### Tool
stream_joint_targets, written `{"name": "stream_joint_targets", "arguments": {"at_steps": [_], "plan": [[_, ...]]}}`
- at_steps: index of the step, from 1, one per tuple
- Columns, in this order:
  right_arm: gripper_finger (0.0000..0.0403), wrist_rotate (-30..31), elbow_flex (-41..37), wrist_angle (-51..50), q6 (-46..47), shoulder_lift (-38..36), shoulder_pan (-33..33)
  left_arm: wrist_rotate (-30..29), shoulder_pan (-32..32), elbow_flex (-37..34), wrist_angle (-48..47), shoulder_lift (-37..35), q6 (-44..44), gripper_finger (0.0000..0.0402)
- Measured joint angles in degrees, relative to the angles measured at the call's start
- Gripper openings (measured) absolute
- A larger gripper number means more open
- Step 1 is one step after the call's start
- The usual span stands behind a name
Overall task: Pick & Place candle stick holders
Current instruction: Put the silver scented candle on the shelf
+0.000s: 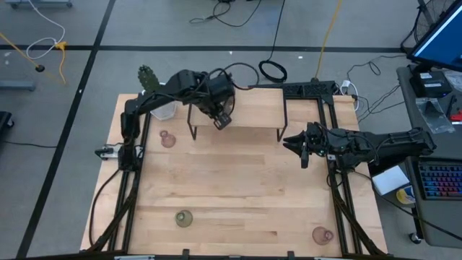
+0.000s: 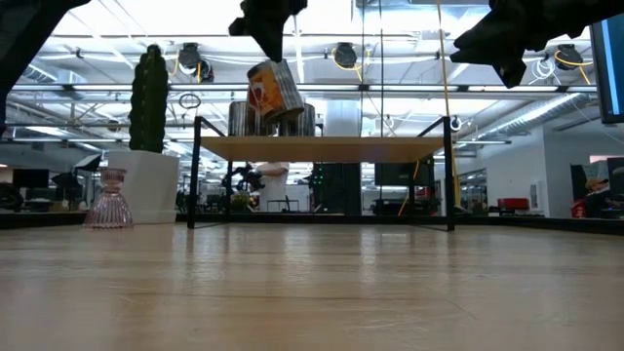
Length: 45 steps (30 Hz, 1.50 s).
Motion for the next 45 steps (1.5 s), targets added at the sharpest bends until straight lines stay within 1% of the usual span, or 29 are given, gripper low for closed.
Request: {"name": "stream_joint_targets", "arguments": {"at_steps": [10,23,34,45], "plan": [[0.0090,0.01,0.00,0.07,0.04,0.00,0.00,-0.05,0.51,-0.06,0.06,2.26,2.82,0.0000],[0.0090,0.11,0.00,0.17,0.24,0.00,0.00,-0.46,-0.73,-0.07,0.04,2.04,3.36,0.0000],[0.0090,0.04,0.00,0.17,0.24,-0.02,0.00,-0.90,-0.97,-0.11,0.09,2.95,6.72,0.0000],[0.0090,0.02,0.00,0.15,0.24,-0.02,0.00,-1.33,-0.95,-0.11,0.07,3.31,8.16,0.0000]]}}
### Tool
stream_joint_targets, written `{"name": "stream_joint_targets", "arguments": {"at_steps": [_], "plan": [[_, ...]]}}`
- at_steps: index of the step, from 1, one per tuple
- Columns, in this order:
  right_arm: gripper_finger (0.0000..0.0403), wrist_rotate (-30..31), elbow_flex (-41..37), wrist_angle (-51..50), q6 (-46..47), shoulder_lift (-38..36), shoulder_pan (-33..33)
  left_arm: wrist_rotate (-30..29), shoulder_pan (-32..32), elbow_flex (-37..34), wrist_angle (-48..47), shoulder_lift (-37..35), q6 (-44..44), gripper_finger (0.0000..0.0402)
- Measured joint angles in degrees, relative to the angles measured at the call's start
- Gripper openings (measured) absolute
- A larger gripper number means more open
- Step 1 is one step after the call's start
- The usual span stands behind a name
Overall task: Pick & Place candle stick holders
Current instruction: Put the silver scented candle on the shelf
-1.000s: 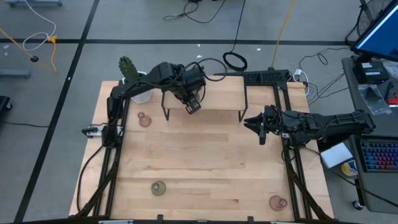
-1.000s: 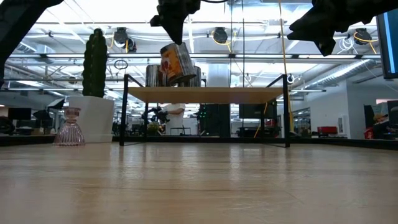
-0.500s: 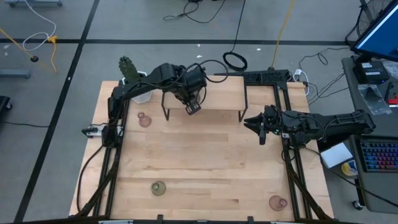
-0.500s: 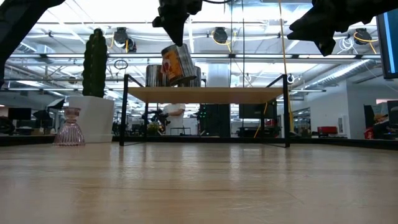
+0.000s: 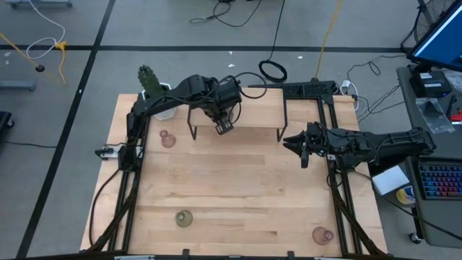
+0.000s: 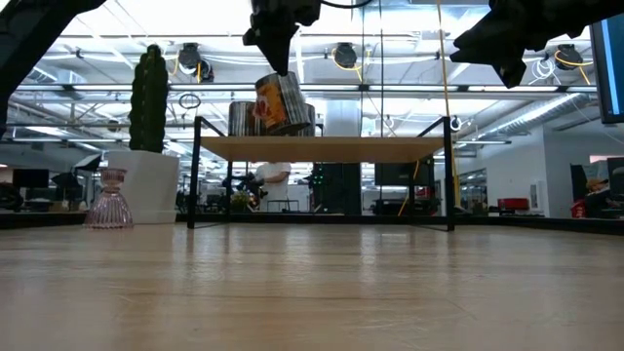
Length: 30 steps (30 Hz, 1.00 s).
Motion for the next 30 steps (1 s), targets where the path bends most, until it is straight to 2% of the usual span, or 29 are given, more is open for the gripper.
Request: {"name": "stream_joint_targets", "arguments": {"at_steps": [20,30], "plan": [[0.0090,-0.04,0.00,-0.02,0.00,0.00,0.00,-0.45,0.04,0.00,0.00,0.00,6.28,0.0000],[0.0090,-0.07,0.00,-0.07,1.22,0.00,0.00,1.55,-0.24,0.00,-0.02,0.00,7.48,0.0000]]}}
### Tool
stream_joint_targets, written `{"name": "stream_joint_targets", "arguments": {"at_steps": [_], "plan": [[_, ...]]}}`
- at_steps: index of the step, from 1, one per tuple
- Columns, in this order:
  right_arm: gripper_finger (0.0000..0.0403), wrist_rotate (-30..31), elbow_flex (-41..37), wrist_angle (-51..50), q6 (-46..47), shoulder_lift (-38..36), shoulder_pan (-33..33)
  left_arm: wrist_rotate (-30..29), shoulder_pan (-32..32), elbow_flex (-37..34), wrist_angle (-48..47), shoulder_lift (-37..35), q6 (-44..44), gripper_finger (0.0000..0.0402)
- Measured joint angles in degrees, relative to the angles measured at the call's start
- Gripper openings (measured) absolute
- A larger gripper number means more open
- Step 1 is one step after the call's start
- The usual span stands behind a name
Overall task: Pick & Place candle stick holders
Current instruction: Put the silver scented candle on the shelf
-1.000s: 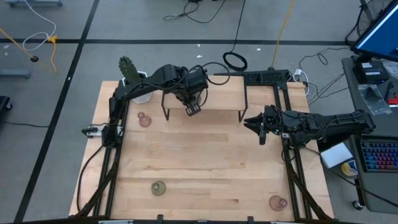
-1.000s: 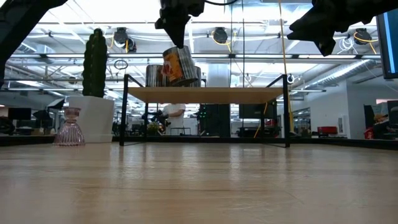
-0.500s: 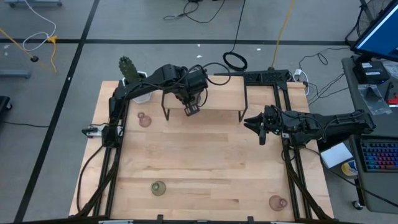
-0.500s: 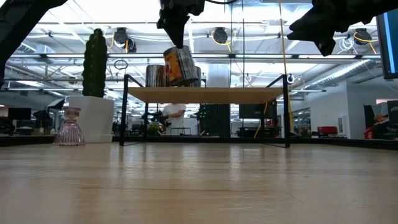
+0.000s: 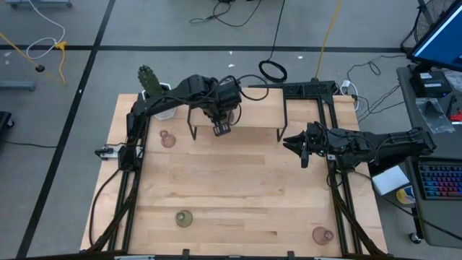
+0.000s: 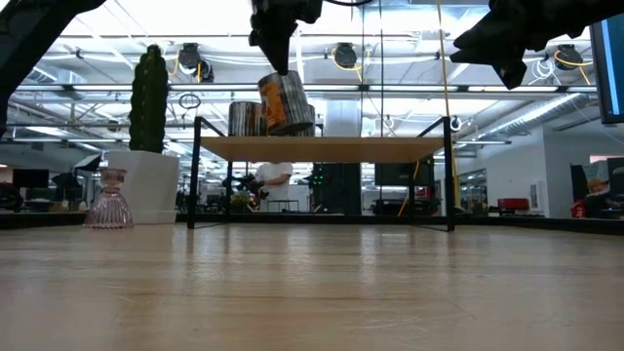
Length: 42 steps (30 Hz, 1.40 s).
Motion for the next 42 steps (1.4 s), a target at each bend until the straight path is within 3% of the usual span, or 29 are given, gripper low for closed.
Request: {"name": "stream_joint_targets", "arguments": {"at_steps": [16,25,42], "plan": [[0.0090,0.00,0.00,0.02,0.04,0.00,-0.02,-0.18,-1.12,-0.73,0.05,-2.86,1.28,0.0000],[0.0090,0.03,0.00,0.06,0.04,0.00,0.00,-0.14,-1.36,-9.73,-0.16,-5.58,0.97,0.0000],[0.0090,0.05,0.00,0.11,0.68,0.00,-0.02,-4.92,-0.96,-9.62,-0.02,-5.70,2.73,0.0000]]}}
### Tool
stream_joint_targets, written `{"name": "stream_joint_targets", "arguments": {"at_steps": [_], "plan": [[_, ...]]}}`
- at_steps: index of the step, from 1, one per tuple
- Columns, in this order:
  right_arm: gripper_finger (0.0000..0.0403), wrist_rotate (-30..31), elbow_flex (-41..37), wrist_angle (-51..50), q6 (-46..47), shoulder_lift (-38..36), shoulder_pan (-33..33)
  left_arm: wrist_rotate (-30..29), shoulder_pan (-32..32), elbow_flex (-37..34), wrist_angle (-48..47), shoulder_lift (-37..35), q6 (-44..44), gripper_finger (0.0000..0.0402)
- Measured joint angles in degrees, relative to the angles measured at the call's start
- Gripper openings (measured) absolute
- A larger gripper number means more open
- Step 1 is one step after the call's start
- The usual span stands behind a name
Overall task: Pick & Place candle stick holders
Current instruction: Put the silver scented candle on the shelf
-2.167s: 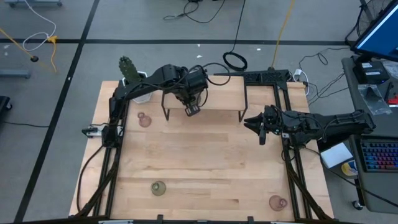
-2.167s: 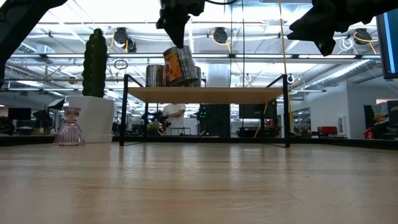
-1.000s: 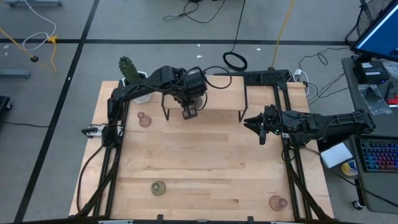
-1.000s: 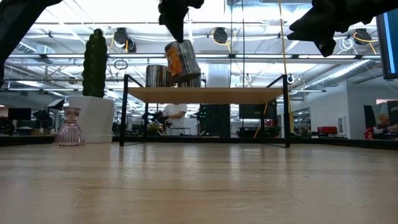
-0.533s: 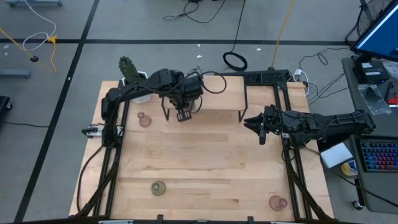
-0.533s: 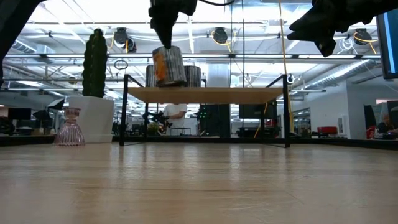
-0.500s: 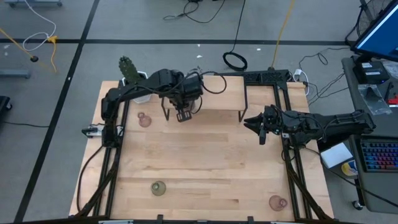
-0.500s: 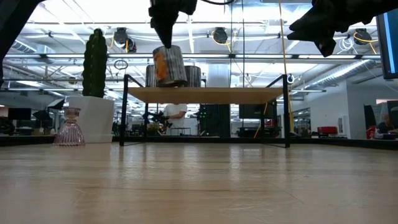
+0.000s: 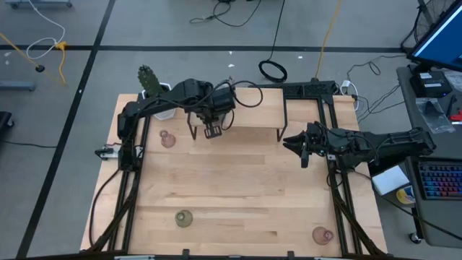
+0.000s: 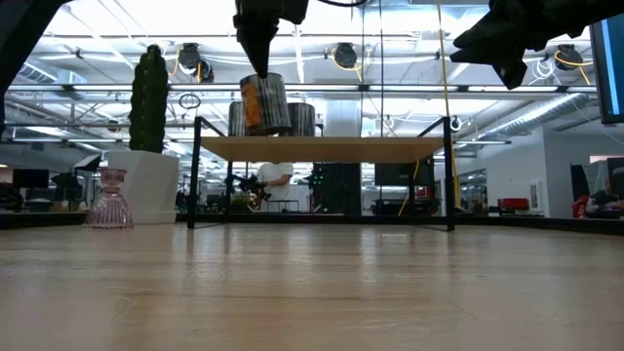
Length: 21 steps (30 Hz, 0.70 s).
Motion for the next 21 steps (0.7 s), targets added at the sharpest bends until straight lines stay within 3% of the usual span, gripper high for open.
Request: {"name": "stream_joint_targets", "arguments": {"at_steps": [21], "plan": [[0.0090,-0.02,0.00,0.00,0.01,0.00,0.00,0.35,0.83,0.02,0.02,0.00,1.55,0.0000]]}}
